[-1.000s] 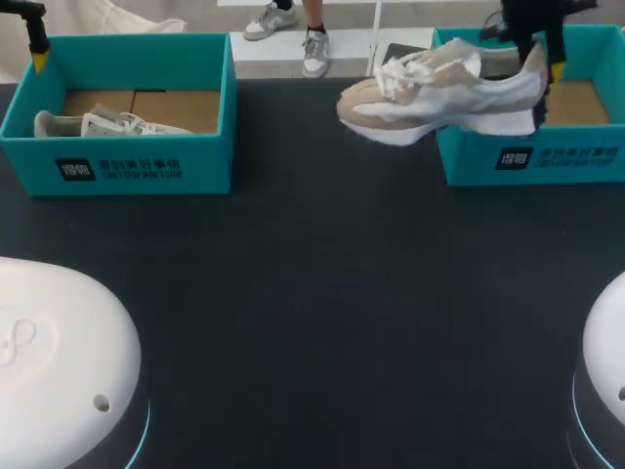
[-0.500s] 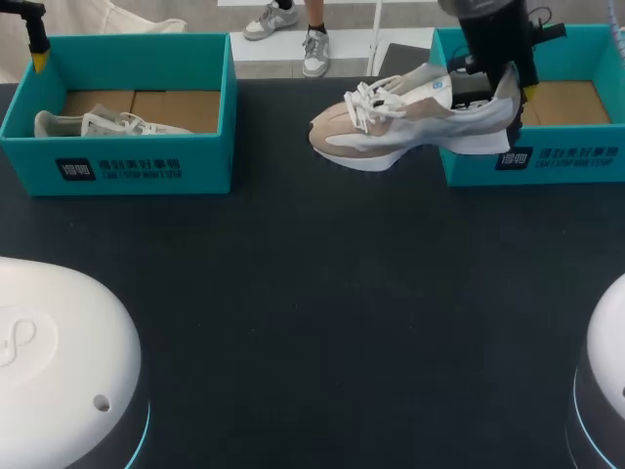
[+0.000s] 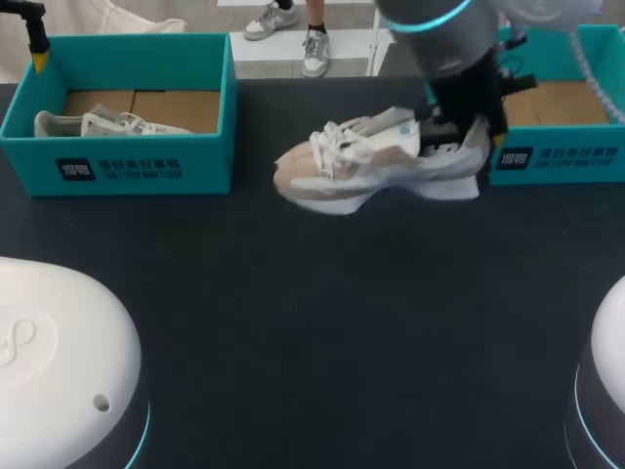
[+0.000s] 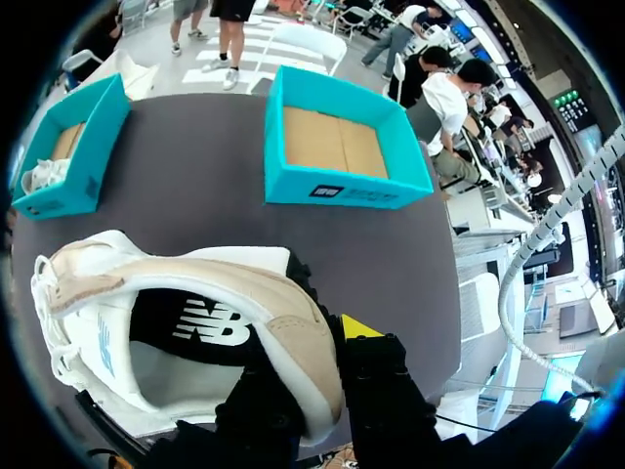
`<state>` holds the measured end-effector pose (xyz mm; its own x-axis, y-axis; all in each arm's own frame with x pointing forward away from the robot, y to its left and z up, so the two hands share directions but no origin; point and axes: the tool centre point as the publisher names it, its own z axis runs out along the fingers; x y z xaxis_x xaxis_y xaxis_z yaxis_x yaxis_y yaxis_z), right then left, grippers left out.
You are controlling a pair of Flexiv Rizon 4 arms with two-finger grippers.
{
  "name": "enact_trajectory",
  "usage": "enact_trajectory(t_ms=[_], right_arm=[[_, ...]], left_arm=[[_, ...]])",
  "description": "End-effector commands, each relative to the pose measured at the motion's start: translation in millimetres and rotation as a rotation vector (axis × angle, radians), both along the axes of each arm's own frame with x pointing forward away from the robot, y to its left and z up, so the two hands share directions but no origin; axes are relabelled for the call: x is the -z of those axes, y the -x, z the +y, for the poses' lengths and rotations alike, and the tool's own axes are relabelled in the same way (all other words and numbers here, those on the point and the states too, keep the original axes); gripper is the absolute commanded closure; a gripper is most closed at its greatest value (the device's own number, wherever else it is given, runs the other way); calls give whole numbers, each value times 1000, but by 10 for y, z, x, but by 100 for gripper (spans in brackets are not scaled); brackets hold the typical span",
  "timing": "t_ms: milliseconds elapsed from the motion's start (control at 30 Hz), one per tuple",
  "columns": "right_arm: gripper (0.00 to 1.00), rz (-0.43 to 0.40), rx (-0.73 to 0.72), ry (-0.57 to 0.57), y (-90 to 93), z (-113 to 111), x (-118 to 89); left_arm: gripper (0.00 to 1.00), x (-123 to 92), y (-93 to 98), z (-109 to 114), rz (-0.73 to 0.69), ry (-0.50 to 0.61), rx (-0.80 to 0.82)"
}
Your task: Take the shoe out of the shoebox, open the shoe tongue, remove and reinsert the insole, then place the shoe into the shoebox
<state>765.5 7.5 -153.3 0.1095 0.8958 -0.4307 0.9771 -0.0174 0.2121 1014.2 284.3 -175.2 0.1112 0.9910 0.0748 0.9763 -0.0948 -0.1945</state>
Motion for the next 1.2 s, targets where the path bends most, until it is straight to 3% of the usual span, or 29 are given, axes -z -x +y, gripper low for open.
enact_trajectory(t_ms=[33,200,733,800,967,1000,1067,1200], right_arm=[[100,-27,-9,49,227,354,115],[100,-1,8,64,417,545,149],[100,-1,8,64,417,545,149],[100,-12,-1,-11,401,580,322],[100,-29,6,-16,426,627,725],[100,-40,25,28,429,633,798],[100,-42,6,-14,436,660,912],[100,-44,5,14,445,711,1116]], left_arm=[[0,-5,-1,5,1,-1,1],[0,-5,-1,5,1,-1,1],[0,-5,-1,5,1,-1,1],[0,-5,-1,5,1,-1,1],[0,-5,-1,5,1,-1,1],[0,-5,-1,5,1,-1,1],[0,-5,-1,5,1,-1,1],[0,-5,-1,5,1,-1,1]])
